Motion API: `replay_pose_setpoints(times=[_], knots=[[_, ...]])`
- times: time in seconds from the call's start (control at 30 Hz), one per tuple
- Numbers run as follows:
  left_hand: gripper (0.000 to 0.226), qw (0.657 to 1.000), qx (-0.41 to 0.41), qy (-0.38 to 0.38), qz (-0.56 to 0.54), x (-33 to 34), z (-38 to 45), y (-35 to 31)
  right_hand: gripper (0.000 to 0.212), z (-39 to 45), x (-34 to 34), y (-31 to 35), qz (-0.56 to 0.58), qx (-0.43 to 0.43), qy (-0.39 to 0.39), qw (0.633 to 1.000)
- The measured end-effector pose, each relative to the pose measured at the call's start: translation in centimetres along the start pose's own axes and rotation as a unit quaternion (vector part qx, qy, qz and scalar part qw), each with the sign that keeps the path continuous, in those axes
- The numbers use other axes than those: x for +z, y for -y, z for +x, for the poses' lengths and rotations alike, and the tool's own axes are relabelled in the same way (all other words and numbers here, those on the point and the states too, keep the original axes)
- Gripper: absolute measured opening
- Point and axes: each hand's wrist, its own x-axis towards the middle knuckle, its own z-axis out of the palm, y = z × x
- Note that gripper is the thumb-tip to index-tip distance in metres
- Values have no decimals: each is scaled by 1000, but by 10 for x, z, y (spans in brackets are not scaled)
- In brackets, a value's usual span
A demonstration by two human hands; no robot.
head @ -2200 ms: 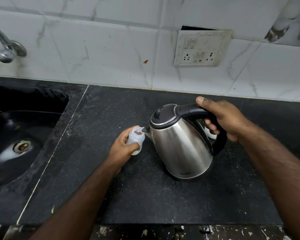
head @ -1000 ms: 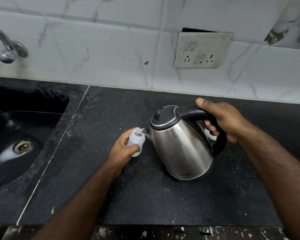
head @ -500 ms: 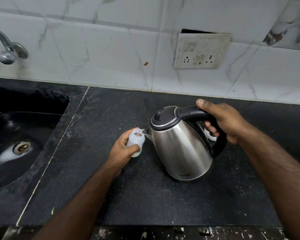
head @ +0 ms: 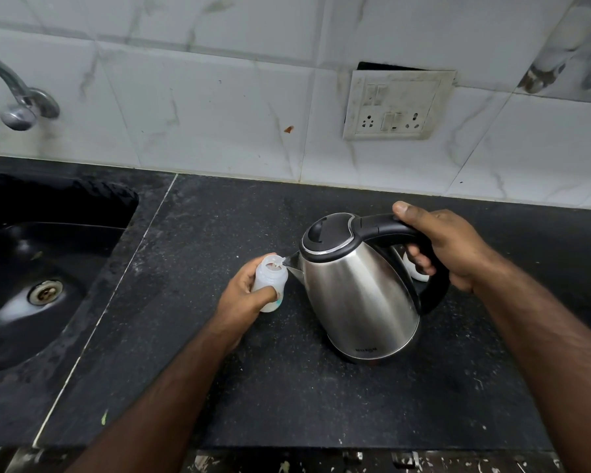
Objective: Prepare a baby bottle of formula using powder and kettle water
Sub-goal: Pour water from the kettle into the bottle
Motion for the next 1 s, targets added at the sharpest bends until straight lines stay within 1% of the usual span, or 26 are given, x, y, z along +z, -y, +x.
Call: replay_pose_setpoints(times=[0.1, 0.4, 0.47, 0.5, 0.57, 0.7, 0.83, 0.93, 1.0], knots=[[69, 1000, 4, 10, -11, 4, 0, -3, 73, -4, -5, -6, 22, -6, -6, 1000], [66, 999, 13, 33, -37, 18, 2, -10, 53, -22, -17, -28, 88, -34, -27, 995], [66, 999, 13, 34, -37, 21, 2, -11, 56, -26, -18, -35, 117, -42, -37, 992], [67, 999, 14, 35, -37, 21, 2, -11, 61, -27, -18, -39, 132, -38, -48, 989], [67, 999, 14, 33, -38, 22, 2, -11, 63, -30, -16, -47, 154, -23, -74, 985], [70, 999, 11, 12, -41, 21, 0, -11, 62, -29, -6, -60, 189, -15, -103, 976], [68, 999, 10, -27, -40, 13, -2, -9, 44, -20, 13, -67, 234, -29, -127, 963], [60, 998, 5, -49, -39, 5, -4, -9, 46, -8, 32, -69, 256, -25, -132, 957], [60, 997, 5, -65, -42, 0, -5, -8, 49, 5, 46, -69, 270, -20, -138, 953]])
